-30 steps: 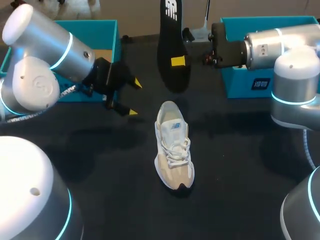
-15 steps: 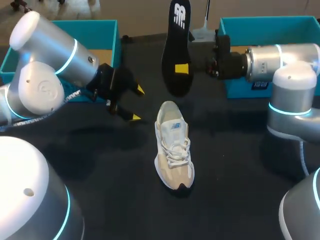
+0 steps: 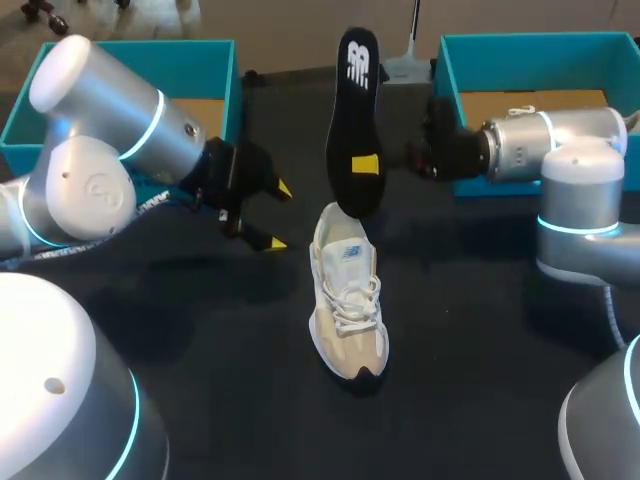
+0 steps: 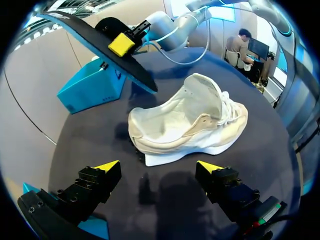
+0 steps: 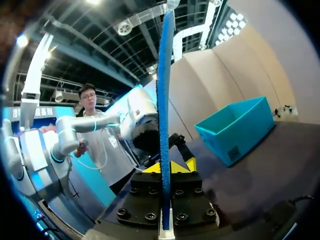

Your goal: Take the shoe out of the shoebox, open the shoe tongue, remove and reinsert the insole, then place the shoe into the shoebox

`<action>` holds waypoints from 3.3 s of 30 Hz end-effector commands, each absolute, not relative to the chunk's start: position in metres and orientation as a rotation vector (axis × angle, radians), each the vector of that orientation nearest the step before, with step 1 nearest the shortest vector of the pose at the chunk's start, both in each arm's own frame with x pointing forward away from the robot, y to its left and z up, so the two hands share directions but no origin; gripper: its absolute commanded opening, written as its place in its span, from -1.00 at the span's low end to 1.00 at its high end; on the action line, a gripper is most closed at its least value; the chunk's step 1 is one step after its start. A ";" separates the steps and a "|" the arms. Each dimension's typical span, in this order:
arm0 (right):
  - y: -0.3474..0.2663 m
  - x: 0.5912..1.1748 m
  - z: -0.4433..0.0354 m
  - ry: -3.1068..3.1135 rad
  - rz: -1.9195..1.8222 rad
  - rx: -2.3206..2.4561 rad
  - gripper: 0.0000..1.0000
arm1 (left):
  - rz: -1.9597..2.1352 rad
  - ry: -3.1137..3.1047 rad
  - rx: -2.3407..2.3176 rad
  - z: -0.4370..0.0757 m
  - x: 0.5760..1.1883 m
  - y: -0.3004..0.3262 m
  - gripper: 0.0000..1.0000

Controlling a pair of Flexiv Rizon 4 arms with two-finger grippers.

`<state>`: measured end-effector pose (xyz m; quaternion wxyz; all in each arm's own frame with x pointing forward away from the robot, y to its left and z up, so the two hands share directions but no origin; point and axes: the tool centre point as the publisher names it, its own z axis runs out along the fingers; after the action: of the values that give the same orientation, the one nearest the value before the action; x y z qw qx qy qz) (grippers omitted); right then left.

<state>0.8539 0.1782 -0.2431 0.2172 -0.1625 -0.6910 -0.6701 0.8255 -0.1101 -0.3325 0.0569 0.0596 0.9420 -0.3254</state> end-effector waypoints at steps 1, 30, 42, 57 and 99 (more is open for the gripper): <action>0.181 0.862 -0.245 -1.902 -1.839 -0.422 -1.00 | -0.988 2.855 0.175 -0.336 0.824 -0.115 1.00; 0.166 0.863 -0.268 -1.895 -1.786 -0.383 -1.00 | -1.029 2.936 0.217 -0.353 0.805 -0.136 1.00; 0.168 0.856 -0.284 -1.855 -1.775 -0.394 -1.00 | -1.040 2.951 0.159 -0.363 0.802 -0.139 1.00; 0.171 0.849 -0.294 -1.831 -1.772 -0.419 -1.00 | -1.028 2.964 0.129 -0.369 0.799 -0.133 1.00; 0.177 0.855 -0.288 -1.843 -1.771 -0.428 -1.00 | -1.080 2.942 0.123 -0.368 0.808 -0.144 1.00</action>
<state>0.8532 0.1745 -0.2882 0.2715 -0.1581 -0.6839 -0.6585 0.8077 -0.1447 -0.3671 0.0030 0.0384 0.9385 -0.3431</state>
